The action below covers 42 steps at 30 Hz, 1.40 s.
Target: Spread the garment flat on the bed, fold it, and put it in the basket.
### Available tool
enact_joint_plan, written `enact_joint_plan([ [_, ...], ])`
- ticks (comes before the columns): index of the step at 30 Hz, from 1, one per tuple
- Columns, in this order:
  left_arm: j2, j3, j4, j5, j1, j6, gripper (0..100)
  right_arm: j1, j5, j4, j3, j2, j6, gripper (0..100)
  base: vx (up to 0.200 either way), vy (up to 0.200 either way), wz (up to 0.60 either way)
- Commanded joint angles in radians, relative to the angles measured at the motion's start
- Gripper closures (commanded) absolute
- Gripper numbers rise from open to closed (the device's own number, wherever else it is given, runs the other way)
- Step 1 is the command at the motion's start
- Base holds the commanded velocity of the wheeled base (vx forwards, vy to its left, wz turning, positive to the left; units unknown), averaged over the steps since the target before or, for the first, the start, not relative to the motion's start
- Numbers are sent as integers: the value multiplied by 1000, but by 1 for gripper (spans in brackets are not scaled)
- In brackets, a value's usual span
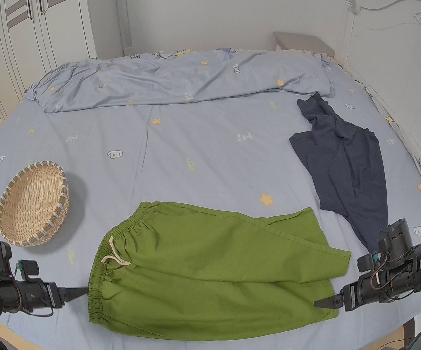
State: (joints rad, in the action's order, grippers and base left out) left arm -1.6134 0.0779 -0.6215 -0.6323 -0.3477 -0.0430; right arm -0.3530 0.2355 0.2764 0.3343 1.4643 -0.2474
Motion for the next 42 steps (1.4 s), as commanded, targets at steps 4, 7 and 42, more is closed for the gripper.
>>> enact_joint_plan([
  [4, 121, 355, 52, 0, 134, 333, 0, 6, -226, -13, 149, -113, 43, 0, 0, 0, 0],
  [7, 95, 505, 197, 0, 170, 342, 0, 35, -225, -13, 195, -108, 56, 0, 0, 0, 0],
  [42, -554, 1215, 451, 106, 447, 347, 0, 124, -222, -112, 373, -55, 51, 0, 0, 0, 0],
])
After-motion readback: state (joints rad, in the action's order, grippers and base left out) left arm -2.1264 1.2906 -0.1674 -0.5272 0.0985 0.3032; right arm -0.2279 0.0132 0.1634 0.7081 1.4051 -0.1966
